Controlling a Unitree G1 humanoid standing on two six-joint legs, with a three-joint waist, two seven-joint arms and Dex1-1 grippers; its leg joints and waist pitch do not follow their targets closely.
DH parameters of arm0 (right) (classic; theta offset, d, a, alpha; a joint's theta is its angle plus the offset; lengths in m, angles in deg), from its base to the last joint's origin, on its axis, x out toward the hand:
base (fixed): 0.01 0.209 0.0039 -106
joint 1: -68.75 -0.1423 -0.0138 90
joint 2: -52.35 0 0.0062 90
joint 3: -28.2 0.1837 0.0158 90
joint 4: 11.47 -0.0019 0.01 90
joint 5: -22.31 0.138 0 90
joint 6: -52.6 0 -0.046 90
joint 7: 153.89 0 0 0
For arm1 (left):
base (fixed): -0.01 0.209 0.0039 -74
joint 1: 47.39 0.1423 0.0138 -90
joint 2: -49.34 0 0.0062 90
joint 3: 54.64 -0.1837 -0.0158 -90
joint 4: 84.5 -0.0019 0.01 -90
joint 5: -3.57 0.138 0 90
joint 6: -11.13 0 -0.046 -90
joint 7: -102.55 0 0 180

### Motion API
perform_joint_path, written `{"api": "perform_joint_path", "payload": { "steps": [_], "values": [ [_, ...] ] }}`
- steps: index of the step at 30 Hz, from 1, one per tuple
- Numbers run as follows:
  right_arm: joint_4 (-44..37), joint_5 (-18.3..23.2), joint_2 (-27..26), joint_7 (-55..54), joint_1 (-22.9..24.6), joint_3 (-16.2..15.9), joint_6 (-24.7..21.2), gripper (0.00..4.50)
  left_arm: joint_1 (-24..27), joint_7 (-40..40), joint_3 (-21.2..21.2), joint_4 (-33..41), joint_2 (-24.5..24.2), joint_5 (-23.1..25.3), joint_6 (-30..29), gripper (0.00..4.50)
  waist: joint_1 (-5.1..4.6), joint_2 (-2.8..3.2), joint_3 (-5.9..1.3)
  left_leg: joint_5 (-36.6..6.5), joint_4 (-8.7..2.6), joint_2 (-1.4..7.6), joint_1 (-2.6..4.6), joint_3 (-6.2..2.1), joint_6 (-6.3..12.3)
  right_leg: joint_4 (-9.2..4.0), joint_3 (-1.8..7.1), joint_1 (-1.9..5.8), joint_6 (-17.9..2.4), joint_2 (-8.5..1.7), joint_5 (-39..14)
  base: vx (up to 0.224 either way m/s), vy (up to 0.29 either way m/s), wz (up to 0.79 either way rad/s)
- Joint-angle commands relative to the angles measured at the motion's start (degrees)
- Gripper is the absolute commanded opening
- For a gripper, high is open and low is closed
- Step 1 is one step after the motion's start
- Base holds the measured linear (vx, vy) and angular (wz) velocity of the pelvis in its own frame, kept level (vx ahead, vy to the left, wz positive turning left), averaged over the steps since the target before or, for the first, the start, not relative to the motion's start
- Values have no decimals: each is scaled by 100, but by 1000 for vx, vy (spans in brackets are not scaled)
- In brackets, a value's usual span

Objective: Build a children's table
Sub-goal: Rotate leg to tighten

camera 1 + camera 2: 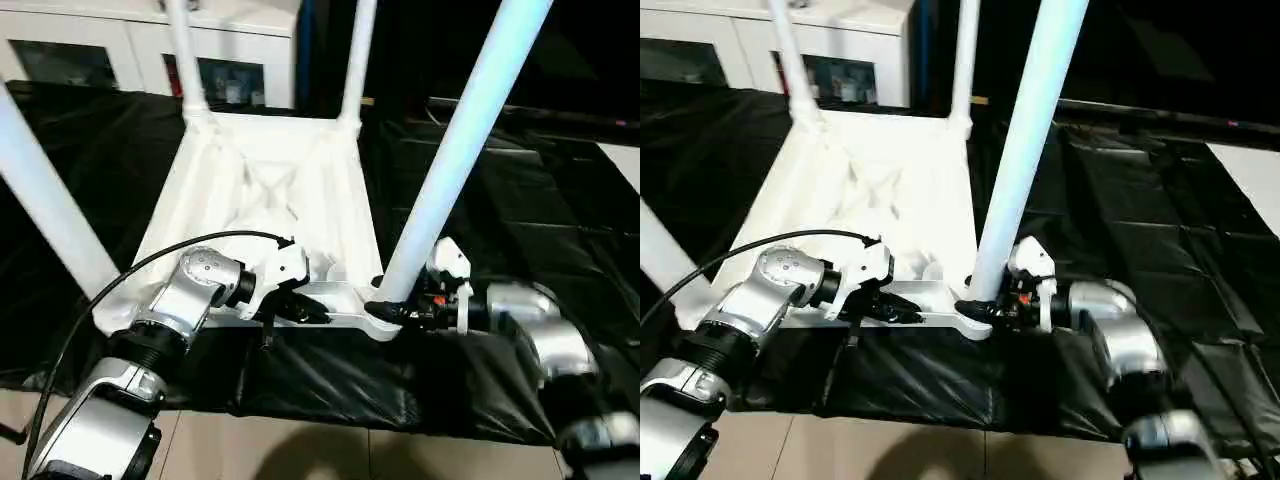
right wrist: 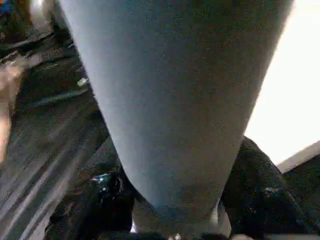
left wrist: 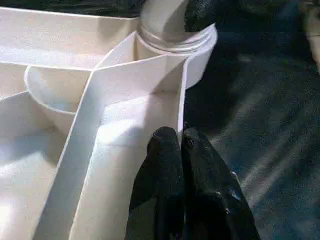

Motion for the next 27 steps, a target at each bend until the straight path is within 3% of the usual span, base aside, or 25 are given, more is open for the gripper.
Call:
{"api": "perform_joint_path", "payload": {
  "steps": [1,3,4,6,9,11,13,14,15,16,18,20,23,27],
  "values": [
    [258,-70,-366,-486,118,-213,-182,204,-29,-767,30,-39,300,117,-309,0,-14,14,-218,-1195,-382,63,-32,44,240,-435,278,270,-974,-349,-2086,0,0,0],
    [541,-258,-663,-1342,96,-95,22,201,16,-1135,64,96,561,132,-537,0,-47,14,-209,-1372,-396,54,-38,22,117,-476,271,251,-793,-354,-2502,-25,3,-3],
    [733,-277,-922,-1932,31,52,25,199,54,-1361,61,169,758,144,-674,0,-77,43,-189,-1532,-412,37,-36,0,61,-522,249,240,-674,-346,-2805,-50,6,-6],
    [868,-306,-1158,-2418,-47,155,18,197,79,-1553,17,194,913,191,-732,0,-190,22,-190,-1868,-411,7,-31,-42,43,-612,185,230,-421,-336,-3332,-25,4,-4],
    [1090,-447,-1491,-3182,-233,209,42,196,109,-1767,-80,192,1078,291,-738,0,-253,62,-184,-2007,-407,-5,-16,-56,83,-661,168,184,-362,-323,-3386,0,0,0],
    [1216,-505,-1696,-3606,-387,251,38,196,120,-1850,-150,178,1137,364,-733,0,-335,47,-167,-2312,-382,-37,16,-73,97,-729,107,140,-246,-306,-3725,0,0,0],
    [1262,-588,-1861,-3778,-503,205,39,196,127,-1899,-213,176,1155,436,-734,0,-366,82,-162,-2443,-392,-35,13,-101,104,-784,53,156,-129,-316,-3844,0,0,0],
    [1257,-664,-1907,-3735,-550,118,138,196,129,-1902,-224,178,1155,458,-739,0,-378,102,-167,-2502,-408,-22,5,-124,108,-795,26,179,-130,-325,-3753,0,0,0],
    [1268,-694,-1928,-3741,-572,102,203,252,132,-1909,-225,189,1152,466,-753,0,-391,112,-169,-2530,-421,-13,-3,-140,106,-797,9,196,-147,-330,-3677,0,0,0],
    [1307,-706,-1975,-3726,-634,122,394,252,135,-1923,-217,214,1133,486,-787,0,-414,112,-174,-2545,-444,-1,-46,-166,102,-782,-10,238,-175,-343,-3517,0,0,0],
    [1302,-580,-1964,-3625,-656,232,450,272,125,-1944,-190,222,1079,503,-806,0,-457,128,-171,-2622,-464,12,-40,-183,126,-790,-36,258,-274,-357,-3300,0,0,0],
    [1283,-586,-1879,-3578,-647,244,488,295,128,-1921,-181,241,1018,511,-792,0,-464,113,-168,-2554,-456,2,-9,-156,173,-769,11,216,-446,-357,-3108,0,0,0],
    [1145,-635,-1671,-3278,-557,152,543,310,150,-1788,-191,249,885,480,-672,0,-461,106,-175,-2426,-470,16,-47,-152,217,-718,43,247,-564,-366,-2921,0,0,0],
    [815,-562,-1071,-2146,-364,-26,610,326,192,-1157,-152,243,580,305,-308,0,-413,87,-212,-1974,-461,32,-95,-95,351,-615,130,292,-838,-367,-2201,0,0,0]
  ]
}}
